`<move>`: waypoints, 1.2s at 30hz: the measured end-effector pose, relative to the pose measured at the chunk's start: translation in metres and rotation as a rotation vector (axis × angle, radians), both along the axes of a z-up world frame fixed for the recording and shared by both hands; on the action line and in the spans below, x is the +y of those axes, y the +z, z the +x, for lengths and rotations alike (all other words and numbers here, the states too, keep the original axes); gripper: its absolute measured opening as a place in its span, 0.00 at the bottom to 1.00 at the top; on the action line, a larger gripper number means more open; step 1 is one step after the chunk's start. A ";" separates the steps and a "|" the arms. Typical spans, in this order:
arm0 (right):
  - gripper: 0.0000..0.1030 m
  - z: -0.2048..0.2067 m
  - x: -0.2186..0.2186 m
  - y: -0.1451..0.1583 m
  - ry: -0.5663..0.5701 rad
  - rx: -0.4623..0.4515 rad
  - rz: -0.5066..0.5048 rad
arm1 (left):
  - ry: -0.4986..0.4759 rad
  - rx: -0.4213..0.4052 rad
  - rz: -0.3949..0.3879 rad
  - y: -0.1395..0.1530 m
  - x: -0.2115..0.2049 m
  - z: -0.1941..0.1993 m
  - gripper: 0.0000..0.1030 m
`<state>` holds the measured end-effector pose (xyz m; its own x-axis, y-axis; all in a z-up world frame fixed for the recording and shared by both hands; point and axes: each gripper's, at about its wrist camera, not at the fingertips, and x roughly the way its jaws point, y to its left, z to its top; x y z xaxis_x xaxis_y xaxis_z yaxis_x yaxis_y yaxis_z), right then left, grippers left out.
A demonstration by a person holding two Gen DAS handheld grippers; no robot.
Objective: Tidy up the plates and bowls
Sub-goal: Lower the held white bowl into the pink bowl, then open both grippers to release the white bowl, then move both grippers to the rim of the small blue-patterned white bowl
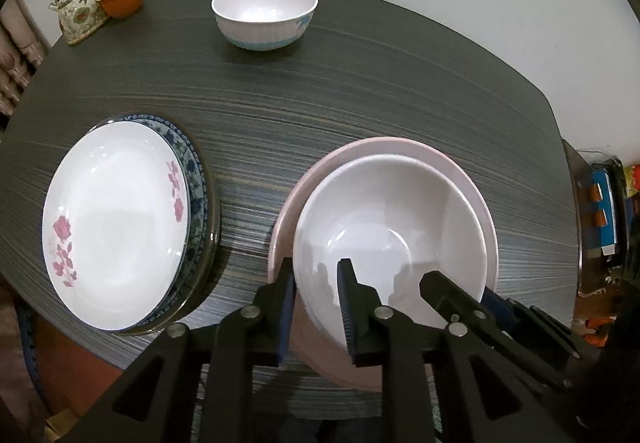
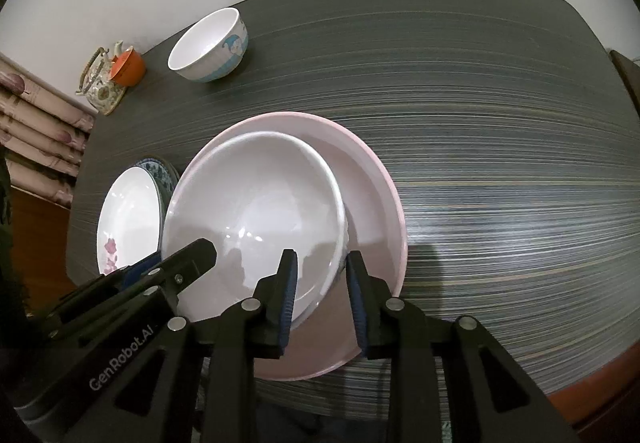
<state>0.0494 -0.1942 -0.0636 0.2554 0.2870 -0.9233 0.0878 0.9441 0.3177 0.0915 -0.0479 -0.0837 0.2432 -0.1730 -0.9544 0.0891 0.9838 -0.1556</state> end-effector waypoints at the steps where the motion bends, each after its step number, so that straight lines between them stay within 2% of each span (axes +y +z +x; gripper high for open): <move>1: 0.25 0.000 0.000 0.000 0.001 -0.001 -0.001 | 0.000 0.000 -0.001 0.001 -0.001 0.000 0.21; 12: 0.25 -0.002 -0.004 0.003 -0.007 -0.008 0.012 | -0.010 -0.003 -0.004 0.001 0.000 0.000 0.23; 24: 0.32 0.000 -0.012 0.024 -0.029 -0.072 0.021 | -0.034 -0.081 -0.001 0.021 -0.001 -0.003 0.38; 29: 0.36 0.007 -0.014 0.037 -0.025 -0.107 0.017 | -0.065 -0.111 -0.037 0.034 0.003 -0.001 0.41; 36: 0.37 0.025 -0.010 0.047 0.022 -0.137 0.006 | -0.013 -0.127 -0.060 0.042 0.030 0.021 0.41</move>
<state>0.0744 -0.2043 -0.0164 0.3726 0.2990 -0.8785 0.0226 0.9435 0.3307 0.1127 -0.0178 -0.0416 0.3583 -0.2327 -0.9041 0.1247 0.9717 -0.2007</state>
